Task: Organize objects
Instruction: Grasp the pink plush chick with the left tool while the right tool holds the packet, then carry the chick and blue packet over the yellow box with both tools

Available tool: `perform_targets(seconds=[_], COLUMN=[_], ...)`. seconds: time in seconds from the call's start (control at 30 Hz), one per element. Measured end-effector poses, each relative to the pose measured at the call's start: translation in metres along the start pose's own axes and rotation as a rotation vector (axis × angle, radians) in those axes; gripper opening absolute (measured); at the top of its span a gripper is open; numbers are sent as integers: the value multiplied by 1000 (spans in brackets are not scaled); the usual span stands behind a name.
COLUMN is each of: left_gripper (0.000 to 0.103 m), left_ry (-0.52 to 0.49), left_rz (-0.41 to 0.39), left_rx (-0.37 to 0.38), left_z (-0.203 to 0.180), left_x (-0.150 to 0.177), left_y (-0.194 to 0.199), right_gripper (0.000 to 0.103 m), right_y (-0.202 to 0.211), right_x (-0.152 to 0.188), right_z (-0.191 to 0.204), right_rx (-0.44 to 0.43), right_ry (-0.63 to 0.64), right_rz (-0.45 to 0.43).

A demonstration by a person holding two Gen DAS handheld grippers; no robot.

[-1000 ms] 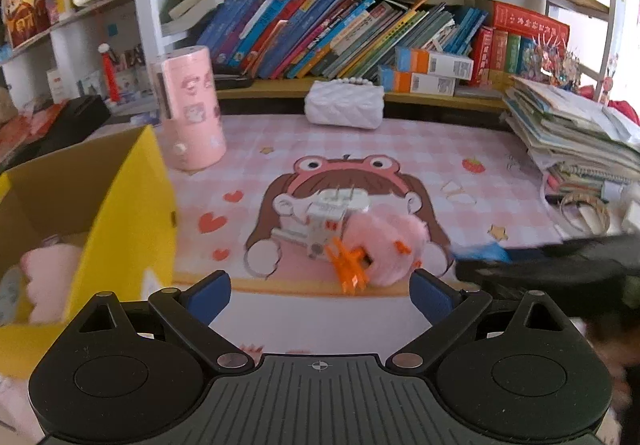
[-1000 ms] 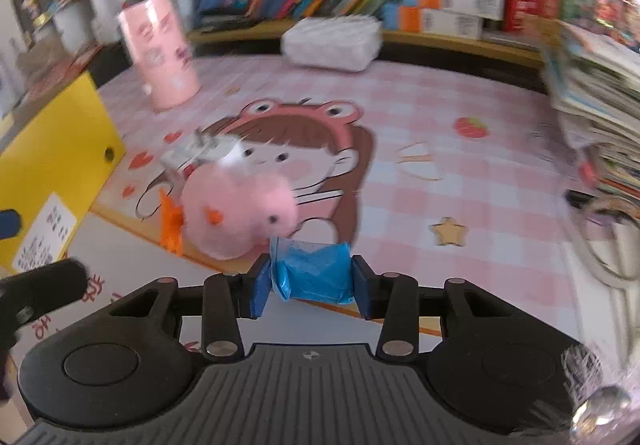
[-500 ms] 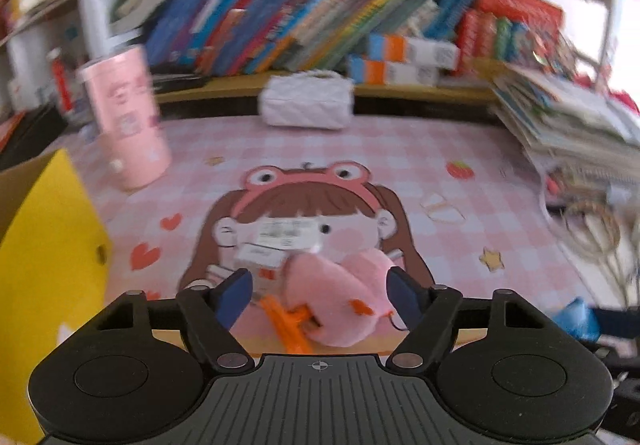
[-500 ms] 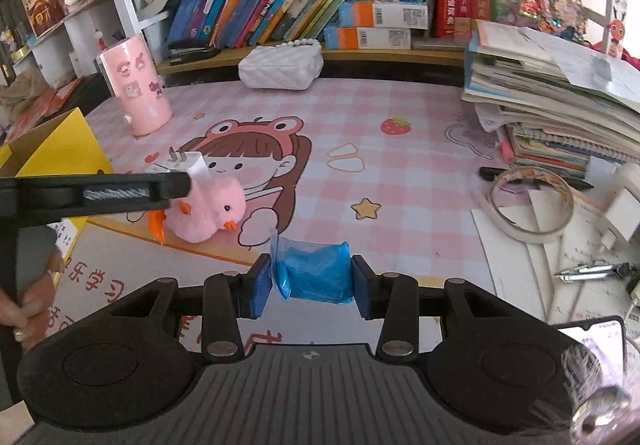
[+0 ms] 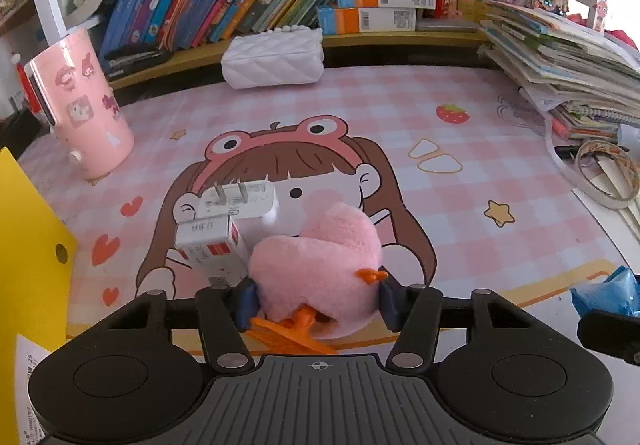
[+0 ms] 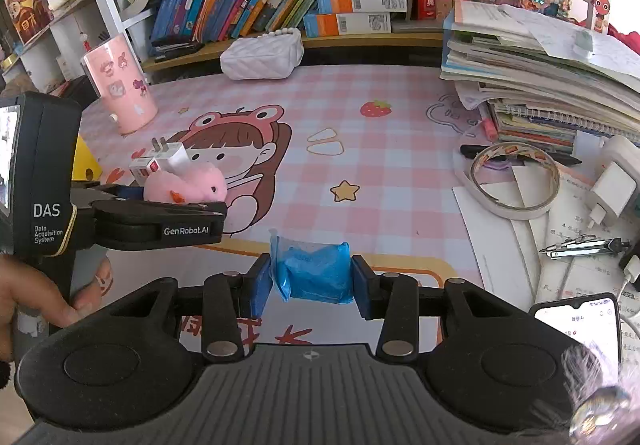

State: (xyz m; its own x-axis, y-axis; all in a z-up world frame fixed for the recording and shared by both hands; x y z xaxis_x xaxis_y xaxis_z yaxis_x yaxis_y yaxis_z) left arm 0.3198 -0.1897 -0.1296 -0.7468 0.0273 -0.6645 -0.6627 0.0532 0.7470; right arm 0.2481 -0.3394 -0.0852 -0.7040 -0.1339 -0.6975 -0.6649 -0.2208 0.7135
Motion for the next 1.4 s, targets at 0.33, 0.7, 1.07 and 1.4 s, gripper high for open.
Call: perform_targets(seconds=[0.33,0.7,1.07,1.4], left_gripper=[55,55,55,55], left_ry=[70,179,208,216], left_rz=[-55,-74,-83,-93], left_rx=[67,93,111,123], left_z=[12,46,76,119], left_x=[0,30,59,85], left_y=[49,103,135,164], right_gripper=[39,39,39,39], right_y=[1,9,25,42], right_x=[-3,-2,6,22], right_z=[11,49,86,131], right_rx=[-11,-11,39,69], right_ry=[14,86,114,105], right_rz=[-5,-13,-21,-11])
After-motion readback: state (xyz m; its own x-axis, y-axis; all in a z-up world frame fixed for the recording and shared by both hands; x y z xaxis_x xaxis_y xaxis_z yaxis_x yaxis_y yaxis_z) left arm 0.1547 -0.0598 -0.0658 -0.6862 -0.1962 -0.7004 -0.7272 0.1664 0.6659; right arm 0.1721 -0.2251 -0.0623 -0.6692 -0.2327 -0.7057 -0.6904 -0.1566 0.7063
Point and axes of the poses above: each gripper's, at about its wrist camera, not at the fingertips, and y roughly against the way its jaws point, z to its left, x to its underside, the point moved 9 cm from there along -y, roughly the way its jaws point, and after that the axes turned 10 degrees about y, right-handed, at the moved point
